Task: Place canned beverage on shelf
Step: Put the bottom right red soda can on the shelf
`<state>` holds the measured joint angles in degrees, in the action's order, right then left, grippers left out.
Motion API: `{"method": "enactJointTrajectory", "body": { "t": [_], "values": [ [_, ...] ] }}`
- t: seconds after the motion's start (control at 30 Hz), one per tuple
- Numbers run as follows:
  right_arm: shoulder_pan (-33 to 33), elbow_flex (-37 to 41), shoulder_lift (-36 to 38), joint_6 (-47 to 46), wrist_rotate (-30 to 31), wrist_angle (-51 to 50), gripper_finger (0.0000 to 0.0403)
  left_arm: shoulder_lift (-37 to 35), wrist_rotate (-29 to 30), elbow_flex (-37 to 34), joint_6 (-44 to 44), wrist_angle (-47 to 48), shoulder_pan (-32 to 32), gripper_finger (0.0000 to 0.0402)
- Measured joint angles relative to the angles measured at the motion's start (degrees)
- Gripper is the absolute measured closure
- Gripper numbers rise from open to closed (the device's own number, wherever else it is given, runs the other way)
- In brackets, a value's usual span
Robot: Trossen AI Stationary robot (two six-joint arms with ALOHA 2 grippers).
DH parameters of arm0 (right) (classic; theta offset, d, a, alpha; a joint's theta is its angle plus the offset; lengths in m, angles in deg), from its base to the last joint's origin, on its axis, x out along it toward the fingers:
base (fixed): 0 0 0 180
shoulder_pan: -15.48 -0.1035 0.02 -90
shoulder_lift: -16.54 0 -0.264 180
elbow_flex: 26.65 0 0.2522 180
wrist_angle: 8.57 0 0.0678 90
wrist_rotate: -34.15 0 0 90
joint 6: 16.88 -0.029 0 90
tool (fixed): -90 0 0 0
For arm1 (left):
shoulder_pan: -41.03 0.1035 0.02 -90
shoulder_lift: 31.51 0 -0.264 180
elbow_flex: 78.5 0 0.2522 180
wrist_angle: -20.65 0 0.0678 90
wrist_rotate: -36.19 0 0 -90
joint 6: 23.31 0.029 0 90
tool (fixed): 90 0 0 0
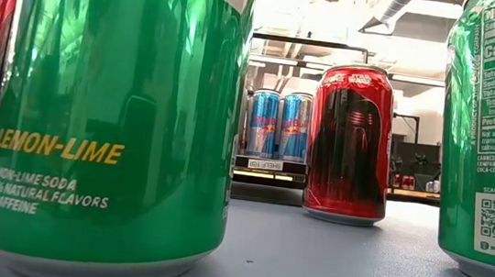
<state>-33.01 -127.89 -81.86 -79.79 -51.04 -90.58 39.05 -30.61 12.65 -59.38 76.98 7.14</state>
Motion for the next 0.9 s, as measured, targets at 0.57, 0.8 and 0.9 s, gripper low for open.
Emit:
{"method": "enactJointTrajectory", "body": {
  "t": [0.57, 0.8, 0.9],
  "values": [
    [1.1, 5.4, -0.3, -1.7, -4.6, 5.5, 0.0037, 0.0, 0.2, 0.0, 0.2, 0.1, 0.0, 0.0072],
    [1.4, 5.5, -0.3, -1.9, -3.4, 4.9, 0.0011, 0.0, 1.2, 0.0, 0.2, 0.1, 0.0, 0.0072],
    [1.3, 5.5, -0.6, -0.5, -3.2, 4.4, 0.0025, 0.0, 1.7, 0.0, 0.2, 0.1, 0.0, 0.0072]
  ]
}}
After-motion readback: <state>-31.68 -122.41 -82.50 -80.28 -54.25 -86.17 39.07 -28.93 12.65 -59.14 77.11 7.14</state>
